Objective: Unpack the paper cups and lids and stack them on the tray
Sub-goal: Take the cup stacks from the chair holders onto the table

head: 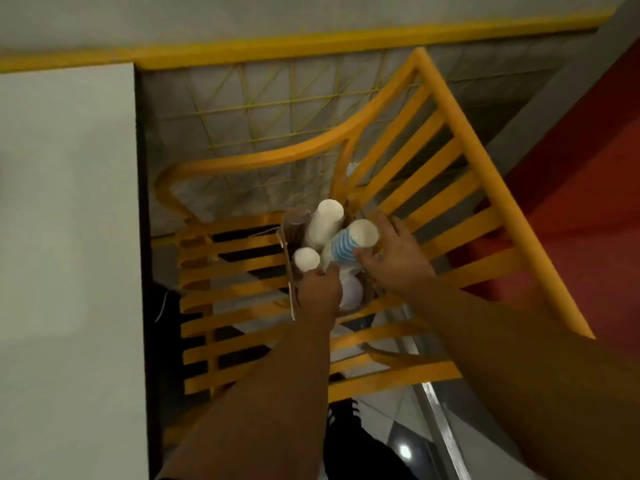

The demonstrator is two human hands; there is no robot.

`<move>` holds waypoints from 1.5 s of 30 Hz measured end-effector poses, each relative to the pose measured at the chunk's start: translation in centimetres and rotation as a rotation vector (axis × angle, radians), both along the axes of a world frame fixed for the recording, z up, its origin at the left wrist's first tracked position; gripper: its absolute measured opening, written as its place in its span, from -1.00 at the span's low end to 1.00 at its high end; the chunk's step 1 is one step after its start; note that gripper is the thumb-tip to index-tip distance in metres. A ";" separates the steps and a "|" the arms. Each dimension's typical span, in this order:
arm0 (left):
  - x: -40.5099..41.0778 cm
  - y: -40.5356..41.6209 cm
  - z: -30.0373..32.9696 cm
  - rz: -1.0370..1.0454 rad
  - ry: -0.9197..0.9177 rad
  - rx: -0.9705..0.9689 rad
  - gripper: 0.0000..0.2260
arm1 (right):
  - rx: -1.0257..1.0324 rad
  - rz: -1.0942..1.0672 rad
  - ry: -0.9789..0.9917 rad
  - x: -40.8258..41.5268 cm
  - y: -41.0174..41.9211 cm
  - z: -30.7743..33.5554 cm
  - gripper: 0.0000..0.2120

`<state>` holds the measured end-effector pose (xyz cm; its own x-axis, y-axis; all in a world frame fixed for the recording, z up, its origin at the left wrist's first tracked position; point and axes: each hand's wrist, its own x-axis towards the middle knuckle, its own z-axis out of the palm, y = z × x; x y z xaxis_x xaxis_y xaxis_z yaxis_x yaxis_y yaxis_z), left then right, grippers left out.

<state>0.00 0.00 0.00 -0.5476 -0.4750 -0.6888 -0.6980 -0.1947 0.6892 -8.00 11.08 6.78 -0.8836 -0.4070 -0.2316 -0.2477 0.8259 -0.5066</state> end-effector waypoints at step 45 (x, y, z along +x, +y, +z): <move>-0.1 -4.2 10.5 0.221 0.225 0.561 -0.51 | -0.494 -0.112 0.085 3.1 -5.8 7.4 -0.30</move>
